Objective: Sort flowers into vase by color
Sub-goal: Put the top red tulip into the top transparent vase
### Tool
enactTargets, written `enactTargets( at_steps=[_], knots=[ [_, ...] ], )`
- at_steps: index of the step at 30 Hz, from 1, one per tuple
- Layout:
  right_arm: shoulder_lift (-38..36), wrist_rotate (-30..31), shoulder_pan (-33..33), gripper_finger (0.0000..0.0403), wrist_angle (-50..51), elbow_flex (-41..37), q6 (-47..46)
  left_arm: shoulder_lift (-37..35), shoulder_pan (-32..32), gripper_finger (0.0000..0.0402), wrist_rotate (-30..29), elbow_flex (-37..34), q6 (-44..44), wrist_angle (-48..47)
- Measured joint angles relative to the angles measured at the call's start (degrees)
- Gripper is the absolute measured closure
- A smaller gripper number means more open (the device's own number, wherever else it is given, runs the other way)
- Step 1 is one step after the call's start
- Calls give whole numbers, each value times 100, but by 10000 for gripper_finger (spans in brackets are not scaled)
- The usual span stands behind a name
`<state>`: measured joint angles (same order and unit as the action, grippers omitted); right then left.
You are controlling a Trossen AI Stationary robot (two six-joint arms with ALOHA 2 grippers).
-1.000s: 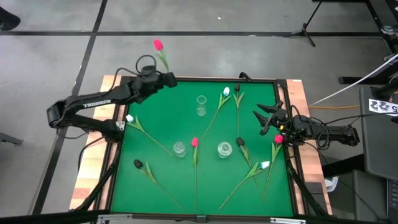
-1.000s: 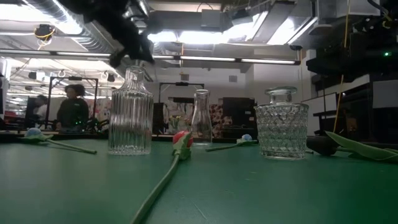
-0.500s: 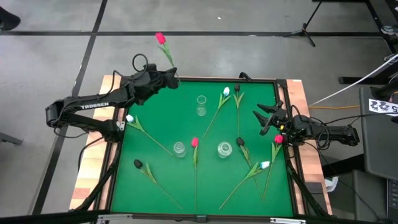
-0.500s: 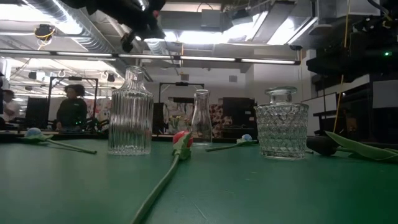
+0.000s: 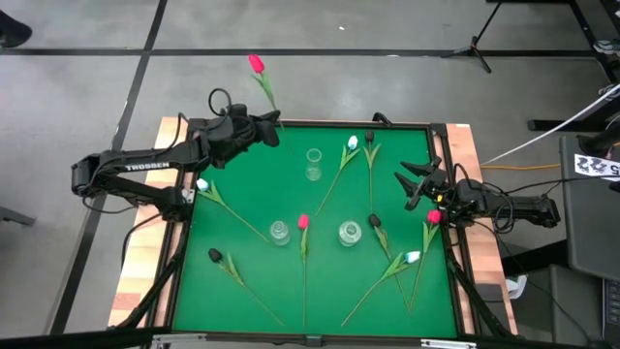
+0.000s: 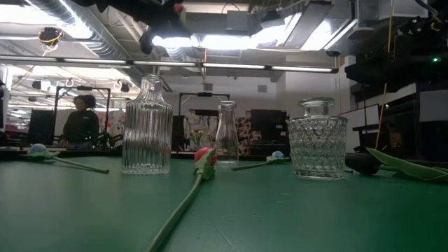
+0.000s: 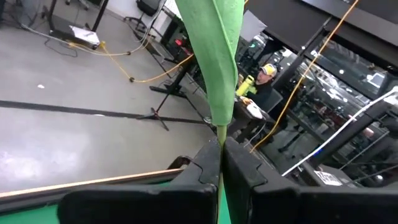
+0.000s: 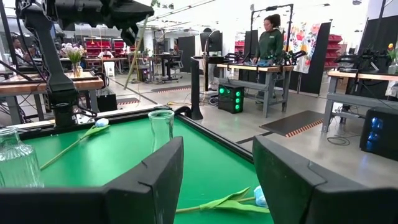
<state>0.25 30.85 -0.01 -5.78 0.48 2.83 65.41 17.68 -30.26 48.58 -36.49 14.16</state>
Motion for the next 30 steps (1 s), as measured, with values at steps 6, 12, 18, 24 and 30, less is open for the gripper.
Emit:
enactTargets(
  at_steps=[6,12,18,24,30],
  knots=[
    [-1,-3,0,210,-9,2,0,-2,-132,400,96,0,626,809],
    [-2,-44,0,210,-13,2,0,-1,-249,400,221,82,1109,1150],
    [0,-44,0,210,-13,0,0,184,-252,400,1018,693,1693,515],
    [-2,-44,0,210,-13,1,0,514,-251,400,1088,1304,2459,-53],
    [-1,-44,0,210,-13,2,0,980,-228,400,1069,1393,3137,647]
  ],
)
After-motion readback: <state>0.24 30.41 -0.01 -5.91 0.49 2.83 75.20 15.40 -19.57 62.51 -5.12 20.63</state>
